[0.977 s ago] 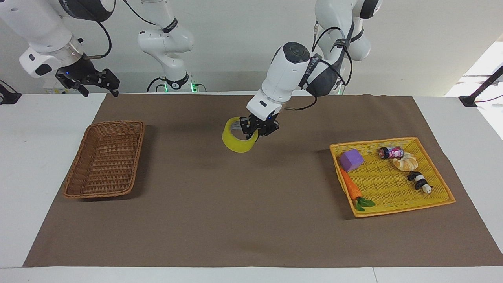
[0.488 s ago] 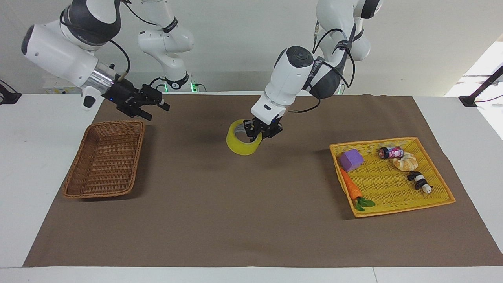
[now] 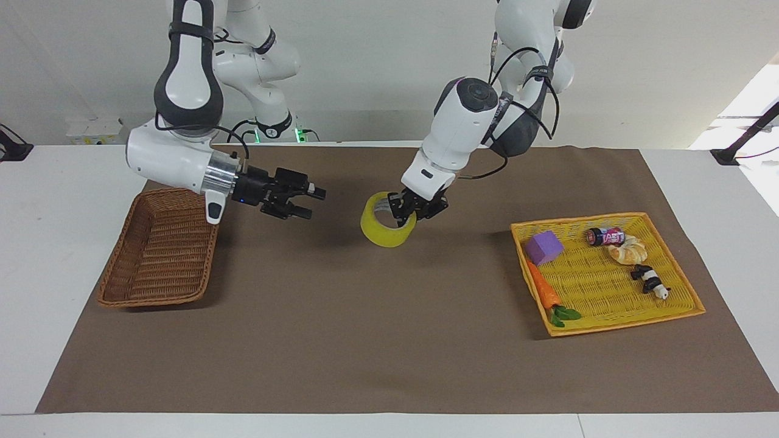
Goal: Move tape to another basket
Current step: 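Carry the tape with the left gripper while the right gripper approaches, then grasp the tape roll with the right gripper beside the left gripper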
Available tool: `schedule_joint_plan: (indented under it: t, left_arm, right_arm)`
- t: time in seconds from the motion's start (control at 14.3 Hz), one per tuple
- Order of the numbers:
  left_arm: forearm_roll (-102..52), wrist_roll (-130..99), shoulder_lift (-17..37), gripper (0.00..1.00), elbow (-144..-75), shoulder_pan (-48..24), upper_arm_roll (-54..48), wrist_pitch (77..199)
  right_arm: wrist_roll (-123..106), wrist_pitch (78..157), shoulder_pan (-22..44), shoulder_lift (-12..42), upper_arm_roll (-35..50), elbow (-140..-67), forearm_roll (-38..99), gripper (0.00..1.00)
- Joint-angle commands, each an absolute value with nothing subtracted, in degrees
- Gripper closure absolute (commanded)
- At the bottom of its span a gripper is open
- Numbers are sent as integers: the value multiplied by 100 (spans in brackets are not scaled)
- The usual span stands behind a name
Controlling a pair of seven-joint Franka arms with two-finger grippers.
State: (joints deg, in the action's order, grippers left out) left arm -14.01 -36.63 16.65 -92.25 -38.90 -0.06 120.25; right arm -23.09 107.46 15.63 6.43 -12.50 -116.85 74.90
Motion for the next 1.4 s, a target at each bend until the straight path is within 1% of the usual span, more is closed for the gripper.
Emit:
schedule_joint_plan:
  t: [0.0, 0.28, 0.42, 0.63, 0.7, 0.77, 0.84, 0.91, 0.98, 1.05, 1.12, 1.26, 1.33]
  left_arm:
    - [-1503, -3595, 1433, 100, -9448, -3867, -18, 12067]
    - [-1503, -3604, 1424, 100, -9475, -3858, -18, 12024]
    - [-1503, -3604, 1424, 100, -9475, -3858, -18, 12032]
    - [-1503, -3612, 1424, 100, -9475, -3858, -18, 12023]
    - [-1503, -3612, 1424, 100, -9483, -3858, -18, 12023]
    - [-1503, -3612, 1415, 100, -9483, -3858, -18, 12006]
    - [-1503, -3612, 1398, 100, -9483, -3858, -18, 12006]
    - [-1503, -3612, 1397, 100, -9483, -3850, -18, 12006]
    - [-1503, -3604, 1406, 100, -9483, -3824, -18, 12006]
    - [-1503, -3612, 1406, 100, -9475, -3823, -18, 12015]
    - [-1503, -3604, 1406, 100, -9475, -3823, -18, 12023]
    - [-1503, -3612, 1406, 100, -9475, -3823, -18, 11988]
    - [-1520, -3682, 1406, 85, -9422, -3823, -18, 11927]
  right_arm:
    - [-2549, 10994, 1871, 834, -1230, -11821, 8268, 0]
    - [-2461, 11337, 2223, 861, -1230, -11751, 8937, 0]
    - [-2435, 11425, 2355, 914, -1230, -11646, 8947, 0]
    - [-2435, 11803, 2592, 940, -1222, -11619, 8939, 1]
    - [-2469, 11865, 2601, 949, -1222, -11610, 8930, 7]
    - [-2522, 11865, 2602, 958, -1222, -11619, 8895, 15]
    - [-2566, 11839, 2602, 958, -1230, -11610, 8877, 30]
    - [-2514, 11804, 2584, 958, -1230, -11610, 8877, 57]
    - [-2496, 11752, 2549, 967, -1230, -11584, 8877, 82]
    - [-2487, 11725, 2531, 967, -1230, -11549, 8877, 96]
    - [-2487, 11716, 2523, 967, -1230, -11549, 8877, 100]
    - [-2496, 11716, 2523, 975, -1230, -11549, 8868, 100]
    - [-2496, 11716, 2522, 976, -1230, -11549, 8877, 100]
